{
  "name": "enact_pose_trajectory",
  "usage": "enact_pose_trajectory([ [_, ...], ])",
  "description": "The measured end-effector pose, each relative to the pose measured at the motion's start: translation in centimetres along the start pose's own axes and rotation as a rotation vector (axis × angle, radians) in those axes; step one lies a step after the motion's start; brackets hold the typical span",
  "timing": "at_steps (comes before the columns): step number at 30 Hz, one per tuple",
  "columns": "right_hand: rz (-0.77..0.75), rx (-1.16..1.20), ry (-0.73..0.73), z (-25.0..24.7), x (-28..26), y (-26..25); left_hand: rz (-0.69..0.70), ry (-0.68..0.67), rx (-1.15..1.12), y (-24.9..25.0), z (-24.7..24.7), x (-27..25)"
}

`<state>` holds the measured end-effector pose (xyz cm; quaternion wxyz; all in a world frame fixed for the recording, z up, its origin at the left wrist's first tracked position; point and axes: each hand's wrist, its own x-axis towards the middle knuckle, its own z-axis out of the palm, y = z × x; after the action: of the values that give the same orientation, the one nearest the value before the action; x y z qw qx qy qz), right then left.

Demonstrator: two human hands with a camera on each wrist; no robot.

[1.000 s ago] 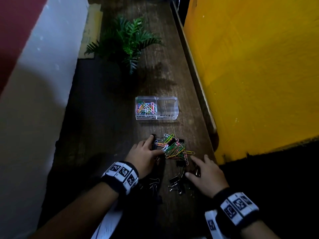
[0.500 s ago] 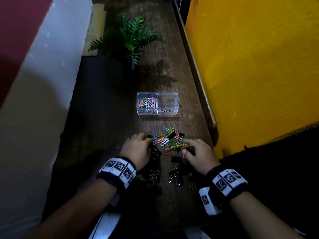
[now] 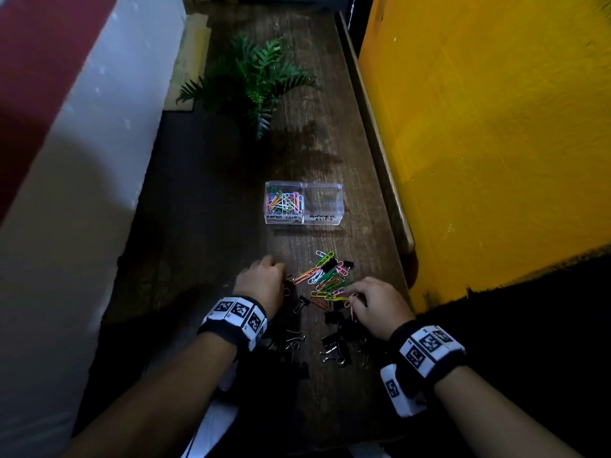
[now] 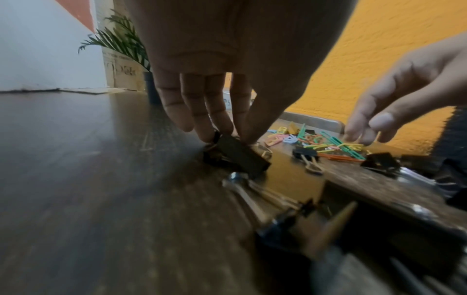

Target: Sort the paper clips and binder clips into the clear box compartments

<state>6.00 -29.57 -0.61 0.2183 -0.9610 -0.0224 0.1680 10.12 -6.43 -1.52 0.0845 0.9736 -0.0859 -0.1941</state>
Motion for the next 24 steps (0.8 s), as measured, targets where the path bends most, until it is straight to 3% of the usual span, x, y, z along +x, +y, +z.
enact_pose_trajectory([
  [3, 0.034, 0.011, 0.1, -0.7, 0.5, 0.4, -0.006, -0.01, -0.021, -0.2, -0.3, 0.1],
  [6, 0.062, -0.037, 0.111, -0.9, 0.6, 0.4, 0.007, -0.011, -0.054, -0.2, -0.5, 0.1],
  [11, 0.045, -0.121, 0.065, -0.5, -0.1, 0.5, 0.029, 0.001, -0.094, -0.2, -0.7, -0.2],
  [15, -0.053, -0.183, 0.021, -0.5, -0.3, 0.5, 0.03, 0.071, -0.138, -0.2, -1.0, -0.3],
  [24, -0.051, -0.26, -0.029, -0.7, 0.2, 1.2, 0.192, 0.124, -0.219, 2.2, -0.7, -0.9],
])
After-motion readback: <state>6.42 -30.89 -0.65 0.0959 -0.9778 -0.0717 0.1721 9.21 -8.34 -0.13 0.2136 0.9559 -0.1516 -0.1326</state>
